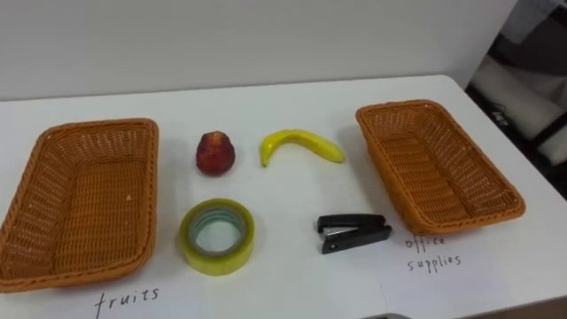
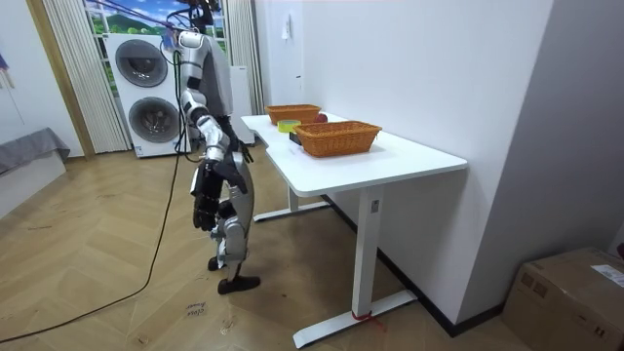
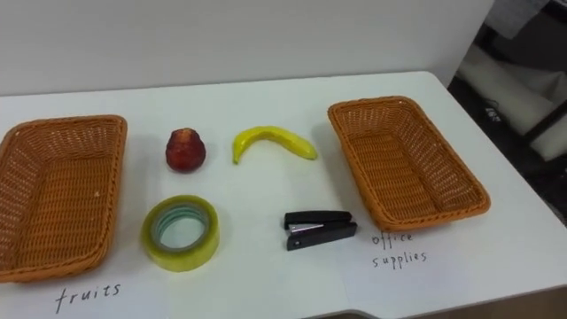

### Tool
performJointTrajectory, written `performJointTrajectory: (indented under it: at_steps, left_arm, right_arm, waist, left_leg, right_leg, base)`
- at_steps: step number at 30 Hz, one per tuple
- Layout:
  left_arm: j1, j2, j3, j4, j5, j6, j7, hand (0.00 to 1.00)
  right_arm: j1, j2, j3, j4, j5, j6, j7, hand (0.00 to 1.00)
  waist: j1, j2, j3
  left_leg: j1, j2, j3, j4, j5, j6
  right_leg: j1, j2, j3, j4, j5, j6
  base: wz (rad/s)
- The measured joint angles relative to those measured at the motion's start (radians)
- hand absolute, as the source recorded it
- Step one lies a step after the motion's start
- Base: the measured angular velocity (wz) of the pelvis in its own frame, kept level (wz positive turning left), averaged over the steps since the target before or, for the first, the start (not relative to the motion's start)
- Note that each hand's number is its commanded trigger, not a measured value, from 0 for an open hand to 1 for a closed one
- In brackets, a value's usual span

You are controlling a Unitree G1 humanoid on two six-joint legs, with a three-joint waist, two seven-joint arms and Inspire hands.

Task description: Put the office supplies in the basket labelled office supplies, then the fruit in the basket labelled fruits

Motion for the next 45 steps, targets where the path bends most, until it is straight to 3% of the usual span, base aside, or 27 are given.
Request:
performJointTrajectory:
  at_steps: [4,6,11,16,23,28,32,35,38,41,45]
  left_arm:
    - [0.002,0.002,-0.002,-0.002,0.002,-0.007,-0.007,0.0]
    - [-0.004,0.002,-0.003,-0.002,0.001,-0.008,-0.005,0.0]
    - [-0.014,0.003,-0.013,0.002,0.001,-0.011,-0.006,0.0]
    - [-0.014,0.005,-0.041,0.002,0.004,-0.023,-0.006,0.0]
    - [-0.013,0.011,-0.05,0.006,0.001,-0.024,-0.016,0.0]
    - [-0.017,0.015,-0.071,0.048,-0.003,-0.045,-0.018,0.0]
    - [-0.018,0.022,-0.102,0.063,-0.003,-0.046,-0.024,0.0]
    - [-0.022,0.027,-0.132,0.063,-0.004,-0.046,-0.024,0.0]
    - [-0.022,0.027,-0.151,0.078,-0.004,-0.05,-0.024,0.0]
    - [-0.016,0.027,-0.15,0.083,0.0,-0.05,-0.024,0.0]
    - [-0.023,0.026,-0.15,0.083,0.023,-0.049,-0.024,0.0]
  right_arm:
    - [0.0,-0.025,-0.011,-0.094,-0.072,-0.041,-0.1,0.0]
    - [-0.002,-0.03,-0.01,-0.16,-0.181,-0.06,-0.159,0.0]
    - [-0.012,-0.066,-0.01,-0.273,-0.33,-0.067,-0.25,0.0]
    - [-0.032,-0.071,-0.004,-0.393,-0.489,-0.075,-0.284,0.0]
    - [-0.036,-0.084,0.013,-0.549,-0.67,-0.073,-0.295,0.0]
    - [-0.038,-0.099,0.057,-0.685,-0.681,-0.097,-0.293,0.0]
    - [-0.043,-0.106,0.118,-0.737,-0.785,-0.099,-0.277,0.0]
    - [-0.043,-0.108,0.159,-0.775,-0.789,-0.1,-0.231,0.0]
    - [-0.048,-0.114,0.191,-0.806,-0.789,-0.094,-0.182,0.0]
    - [-0.062,-0.139,0.202,-0.819,-0.811,-0.091,-0.133,0.0]
    - [-0.082,-0.157,0.237,-0.862,-0.969,-0.092,-0.071,0.0]
  waist:
    - [0.005,0.001,0.0003]
    - [0.003,0.002,0.0032]
    - [0.005,0.0,0.0034]
    - [0.01,-0.002,0.0048]
    - [0.035,-0.005,0.0039]
    - [0.04,-0.01,0.0056]
    - [0.052,-0.016,0.0086]
    - [0.061,-0.015,0.008]
    - [0.067,-0.016,0.0022]
    - [0.075,-0.019,0.0042]
    - [0.085,-0.017,0.0094]
  left_leg:
    - [-0.014,-0.001,0.0,0.004,0.001,0.001]
    - [-0.023,-0.007,-0.002,0.004,0.001,0.0]
    - [-0.021,-0.007,-0.001,0.003,0.001,0.0]
    - [-0.02,-0.008,0.0,0.003,0.001,0.0]
    - [-0.021,-0.007,-0.002,0.0,0.001,0.0]
    - [-0.026,-0.007,-0.002,0.0,0.001,0.0]
    - [-0.028,-0.006,-0.002,0.002,0.001,0.0]
    - [-0.025,0.0,-0.002,0.003,0.001,0.0]
    - [-0.021,-0.002,-0.001,0.004,0.002,0.0]
    - [-0.019,0.001,-0.003,0.007,0.002,0.0]
    - [-0.024,0.002,-0.004,0.018,0.001,-0.001]
  right_leg:
    - [-0.017,0.001,-0.001,0.005,0.0,0.0]
    - [-0.027,0.001,0.002,0.015,0.0,-0.001]
    - [-0.025,0.001,0.003,0.014,-0.003,-0.001]
    - [-0.025,0.001,0.003,0.01,-0.003,0.0]
    - [-0.024,0.002,0.0,-0.001,-0.003,0.0]
    - [-0.023,0.002,-0.004,-0.002,-0.003,0.0]
    - [-0.026,0.001,-0.005,-0.003,-0.002,0.001]
    - [-0.024,0.001,-0.007,-0.003,-0.001,0.0]
    - [-0.022,0.002,-0.005,0.0,-0.001,-0.001]
    - [-0.02,0.002,-0.005,0.001,0.0,-0.002]
    - [-0.016,0.0,-0.01,-0.003,0.0,-0.003]
  base:
    - [0.0]
    - [0.0]
    - [0.0]
    - [0.0]
    - [0.0]
    - [0.02]
    - [0.0]
    - [0.0]
    - [0.0]
    - [0.0]
    - [0.0]
